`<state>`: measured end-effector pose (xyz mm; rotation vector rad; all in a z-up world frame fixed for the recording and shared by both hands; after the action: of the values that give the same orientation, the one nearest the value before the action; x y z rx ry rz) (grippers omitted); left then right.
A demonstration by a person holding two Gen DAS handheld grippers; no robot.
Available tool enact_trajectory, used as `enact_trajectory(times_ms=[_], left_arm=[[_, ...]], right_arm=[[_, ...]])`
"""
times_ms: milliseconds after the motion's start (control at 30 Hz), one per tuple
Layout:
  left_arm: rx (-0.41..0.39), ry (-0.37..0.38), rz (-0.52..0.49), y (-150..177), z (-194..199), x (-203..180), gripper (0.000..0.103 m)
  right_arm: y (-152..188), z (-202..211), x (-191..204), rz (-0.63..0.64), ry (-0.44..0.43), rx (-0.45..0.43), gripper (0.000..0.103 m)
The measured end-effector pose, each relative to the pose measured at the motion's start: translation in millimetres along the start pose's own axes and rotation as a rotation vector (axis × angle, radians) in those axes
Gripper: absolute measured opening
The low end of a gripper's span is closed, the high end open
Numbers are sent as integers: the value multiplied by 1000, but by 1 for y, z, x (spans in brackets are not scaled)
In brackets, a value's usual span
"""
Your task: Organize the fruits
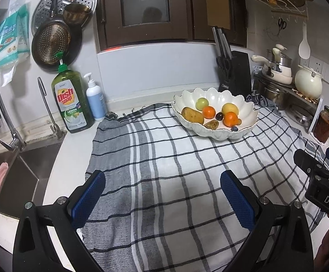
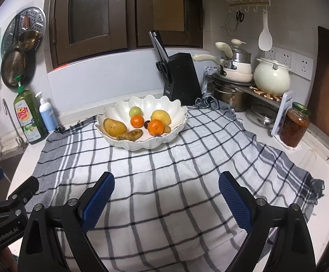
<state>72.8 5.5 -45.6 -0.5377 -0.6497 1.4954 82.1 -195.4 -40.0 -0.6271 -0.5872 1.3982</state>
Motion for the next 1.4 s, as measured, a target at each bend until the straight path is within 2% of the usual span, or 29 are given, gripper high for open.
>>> enact_trajectory(times_ms=[467, 1400], left_arm=[[-23, 0, -11, -1, 11, -4, 103], [-16, 5, -17, -2, 8, -4, 103]], right_arm=[[-1, 9, -6, -10, 8, -29, 94], [-2, 9, -4, -13, 4, -26, 94]])
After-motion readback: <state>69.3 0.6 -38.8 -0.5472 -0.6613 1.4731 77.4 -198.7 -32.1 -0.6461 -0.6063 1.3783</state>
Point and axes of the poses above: each gripper's, at about its wrist camera, not at the fingertips, and z roughly against the way its jaws point, x to its left, y to its underside, the point moved 2 cm from there along -z, roughly the way its jaws point, and after that the axes turned 10 degrees about x, right-handed, at the moved point
